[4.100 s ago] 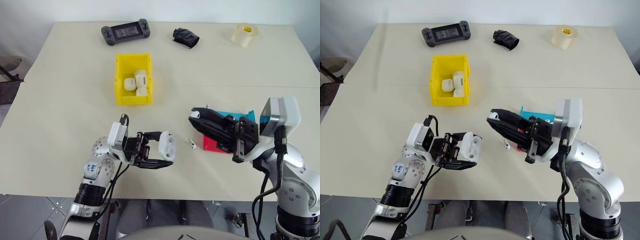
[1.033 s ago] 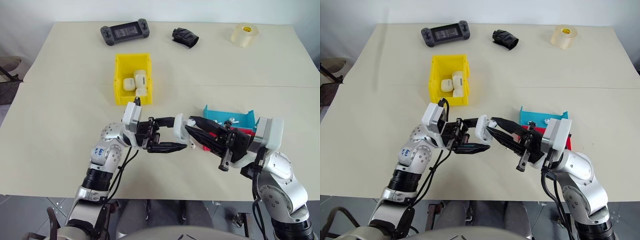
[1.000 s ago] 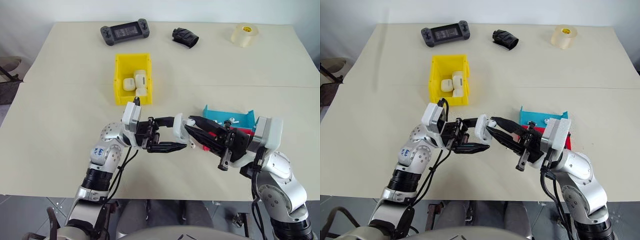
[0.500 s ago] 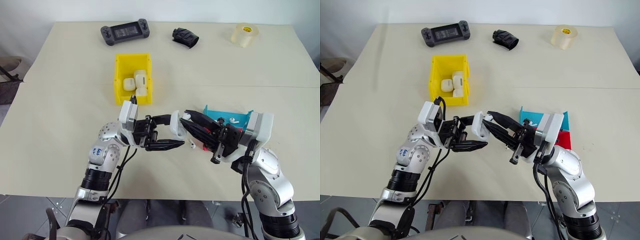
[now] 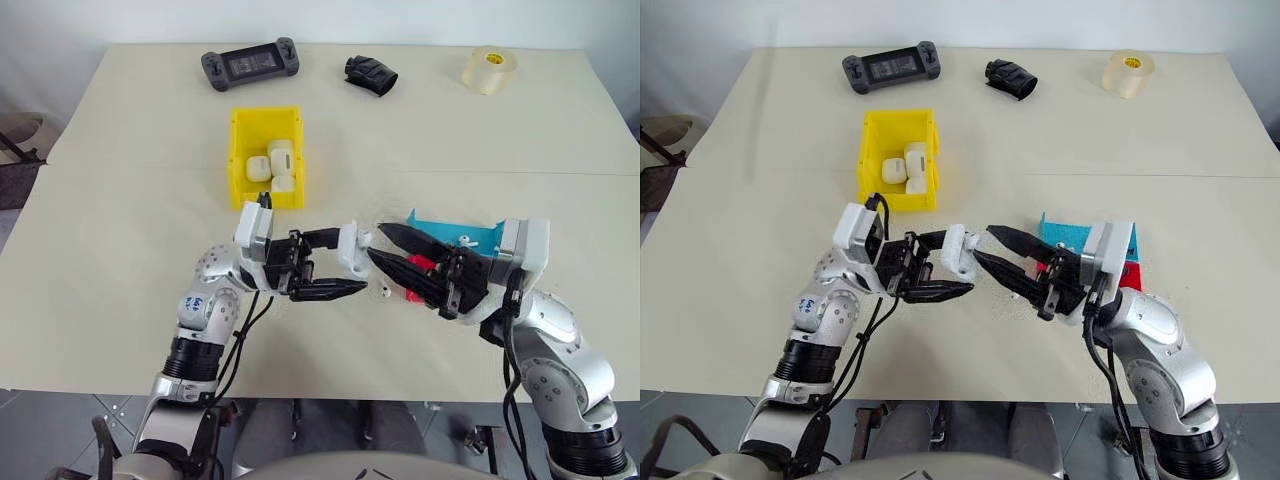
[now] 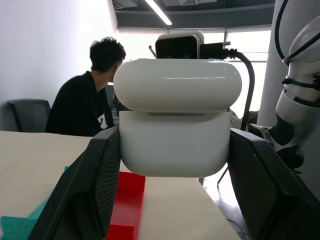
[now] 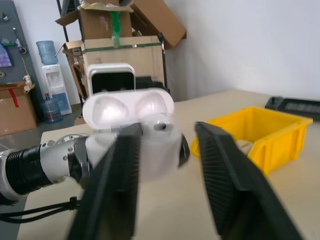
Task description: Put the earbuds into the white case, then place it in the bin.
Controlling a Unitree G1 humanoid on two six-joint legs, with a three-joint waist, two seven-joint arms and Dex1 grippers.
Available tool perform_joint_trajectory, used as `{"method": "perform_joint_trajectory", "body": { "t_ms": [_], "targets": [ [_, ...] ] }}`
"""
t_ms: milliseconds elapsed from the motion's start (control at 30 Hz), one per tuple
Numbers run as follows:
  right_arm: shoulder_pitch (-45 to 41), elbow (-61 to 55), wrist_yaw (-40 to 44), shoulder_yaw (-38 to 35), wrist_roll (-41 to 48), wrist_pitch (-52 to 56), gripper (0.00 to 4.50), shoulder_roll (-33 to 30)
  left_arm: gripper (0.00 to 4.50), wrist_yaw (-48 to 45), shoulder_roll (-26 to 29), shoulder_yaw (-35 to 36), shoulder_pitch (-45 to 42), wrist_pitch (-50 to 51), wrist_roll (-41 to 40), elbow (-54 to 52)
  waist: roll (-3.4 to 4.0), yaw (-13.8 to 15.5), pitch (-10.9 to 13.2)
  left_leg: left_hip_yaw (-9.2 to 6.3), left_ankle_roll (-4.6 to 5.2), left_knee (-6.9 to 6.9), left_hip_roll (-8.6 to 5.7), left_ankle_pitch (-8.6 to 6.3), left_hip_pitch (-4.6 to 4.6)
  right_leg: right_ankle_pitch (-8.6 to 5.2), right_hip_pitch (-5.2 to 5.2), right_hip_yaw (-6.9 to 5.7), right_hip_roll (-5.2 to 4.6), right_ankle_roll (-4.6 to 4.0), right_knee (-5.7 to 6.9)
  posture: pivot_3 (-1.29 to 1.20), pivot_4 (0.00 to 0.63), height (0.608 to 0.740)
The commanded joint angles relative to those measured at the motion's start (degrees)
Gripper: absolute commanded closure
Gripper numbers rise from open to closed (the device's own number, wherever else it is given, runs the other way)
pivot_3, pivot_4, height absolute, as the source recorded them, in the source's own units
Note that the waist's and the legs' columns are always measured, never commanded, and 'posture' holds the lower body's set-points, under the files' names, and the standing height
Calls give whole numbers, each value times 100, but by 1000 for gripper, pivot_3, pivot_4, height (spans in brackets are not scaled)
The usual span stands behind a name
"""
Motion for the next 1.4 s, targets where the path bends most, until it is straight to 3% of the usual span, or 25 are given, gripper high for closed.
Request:
{"method": "perform_joint_trajectory", "body": {
  "t_ms": [33, 167, 200, 433, 600, 767, 1000, 1167, 1400],
  "targets": [
    [39, -113, 118, 0, 17, 82, 1393, -77, 1707, 25, -117, 25, -32, -126, -155, -179, 0, 1, 0, 0, 0, 0, 0, 0, 0, 0, 0, 0, -1, 0, -1, 0, 150, 740],
    [131, -187, 151, -407, -5, 17, 92, -276, 1707, -25, -54, 40, 22, -195, -103, -141, 0, 3, 0, 0, 0, 0, 0, 0, 0, 0, 0, 0, 0, 0, -1, 0, 150, 740],
    [196, -199, 178, -521, -8, -10, 27, -342, 1707, -45, -33, 37, 37, -226, -77, -131, 0, 14, 0, 0, 0, 0, 0, 0, 0, 0, 0, 0, -1, 0, -1, 0, 150, 740],
    [1406, 521, 1178, -2096, -242, -454, 27, -1190, 1707, -332, 232, -59, 338, -603, 105, -142, -1, 17, 1, 6, 9, -6, -6, -5, -1, 1, 11, -2, -3, 1, -26, 0, 150, 740],
    [1863, 1657, 1927, -2799, -676, -1022, 27, -1482, 1707, -272, 193, -229, 513, -694, 147, -294, -1, 14, 1, 10, 9, -5, -3, -5, 3, 1, 14, -3, 3, 1, -26, 0, 150, 740],
    [1654, 2649, 2193, -2957, -1149, -1452, 27, -1792, 1707, -109, 35, -359, 609, -777, 162, -348, -1, 13, 1, 14, 11, 1, -1, -5, 3, 1, 20, 1, -4, 1, -32, 0, 150, 740],
    [350, 3118, 1934, -2186, -1632, -367, 27, -2685, 1707, 11, -7, -453, 675, -834, 175, -410, 21, -3, 1, 17, 8, 21, 9, -4, 9, 0, 18, 3, -2, -1, -35, 0, 150, 740],
    [-1521, 4027, 2397, -818, -2369, 309, 27, -3368, 1707, 123, -15, -472, 824, -907, 193, -511, 31, -5, 5, 15, 9, 31, 5, -4, -1, 0, 17, 2, -9, 0, -46, 0, 150, 740],
    [-3676, 5647, 3166, 830, -3682, -50, 27, -3090, 1707, 238, -55, -494, 890, -1004, 231, -533, 29, -16, 6, 10, 10, 30, 1, -6, -16, 1, 7, -5, -11, 1, -52, 0, 150, 740]
  ]
}}
